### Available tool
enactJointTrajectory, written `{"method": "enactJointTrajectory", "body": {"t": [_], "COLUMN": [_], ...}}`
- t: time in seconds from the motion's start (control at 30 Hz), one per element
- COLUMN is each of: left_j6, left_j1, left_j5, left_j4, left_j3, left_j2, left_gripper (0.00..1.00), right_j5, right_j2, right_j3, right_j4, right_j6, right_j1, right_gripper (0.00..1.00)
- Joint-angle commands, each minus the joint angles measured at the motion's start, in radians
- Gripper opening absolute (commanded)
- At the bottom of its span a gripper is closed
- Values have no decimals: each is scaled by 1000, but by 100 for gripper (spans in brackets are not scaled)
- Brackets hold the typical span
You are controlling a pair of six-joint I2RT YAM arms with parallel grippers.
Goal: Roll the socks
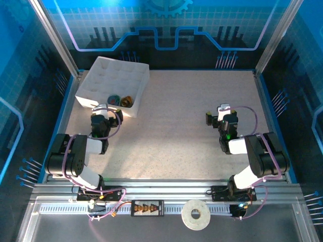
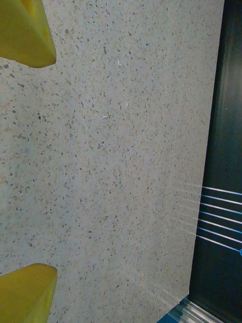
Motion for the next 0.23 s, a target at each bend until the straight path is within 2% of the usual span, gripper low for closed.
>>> {"method": "enactJointTrajectory", "body": {"t": [0.0,0.13,0.2], "left_j6": [22,22,22], "left_j1": [-6,-7,-7], "left_j5": [12,14,14], "left_j4": [-11,-9,-8], "left_j3": [9,7,7], "left_j2": [-4,-4,-5], "left_gripper": [99,99,100], "right_j5": [2,-21,-91], "right_j2": [-1,-3,-3], "right_j3": [12,12,-4], "right_j4": [10,6,41], "right_j6": [9,7,-23], "right_j1": [-5,-15,-11], "right_gripper": [100,100,100]}}
